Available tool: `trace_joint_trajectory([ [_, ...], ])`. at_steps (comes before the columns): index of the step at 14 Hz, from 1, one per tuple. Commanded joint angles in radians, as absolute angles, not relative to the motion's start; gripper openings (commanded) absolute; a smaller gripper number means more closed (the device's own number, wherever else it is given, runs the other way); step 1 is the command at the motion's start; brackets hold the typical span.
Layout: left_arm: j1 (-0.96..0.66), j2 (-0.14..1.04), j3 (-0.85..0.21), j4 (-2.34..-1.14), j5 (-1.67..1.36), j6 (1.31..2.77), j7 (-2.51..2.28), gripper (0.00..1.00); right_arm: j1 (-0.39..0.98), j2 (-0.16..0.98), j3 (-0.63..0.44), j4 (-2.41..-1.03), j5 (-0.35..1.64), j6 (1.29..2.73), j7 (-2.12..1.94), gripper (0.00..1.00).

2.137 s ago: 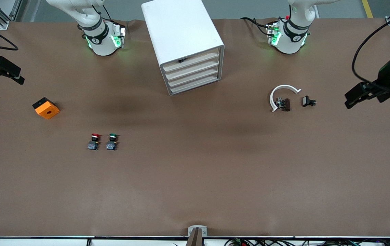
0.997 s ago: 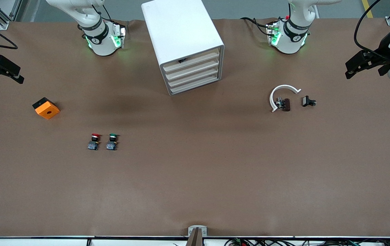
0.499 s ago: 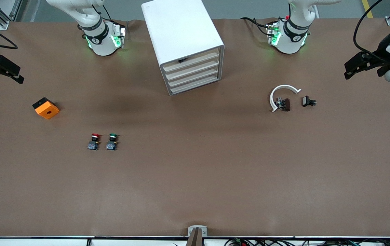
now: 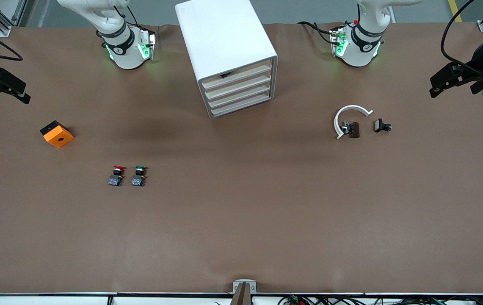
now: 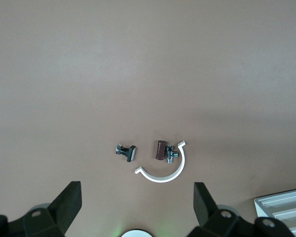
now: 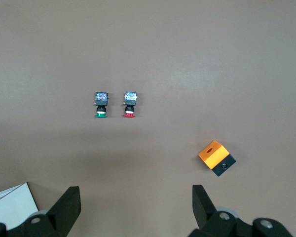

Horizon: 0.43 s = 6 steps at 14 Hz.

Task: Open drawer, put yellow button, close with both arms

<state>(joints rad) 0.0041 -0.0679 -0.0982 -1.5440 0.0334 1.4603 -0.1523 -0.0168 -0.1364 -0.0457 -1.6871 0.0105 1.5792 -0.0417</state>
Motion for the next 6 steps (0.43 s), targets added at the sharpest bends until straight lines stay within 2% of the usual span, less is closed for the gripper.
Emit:
trace_joint_trajectory([
  [1, 0.002, -0.064, -0.086, -1.523, 0.018, 1.447, -0.127, 1.00, -0.011, -0.166, -0.048, -1.709, 0.017, 1.582, -0.032, 1.00],
  [6, -0.002, -0.055, -0.086, -1.508, 0.026, 1.445, -0.133, 1.00, -0.014, -0.166, -0.051, -1.709, 0.017, 1.580, -0.032, 1.00],
])
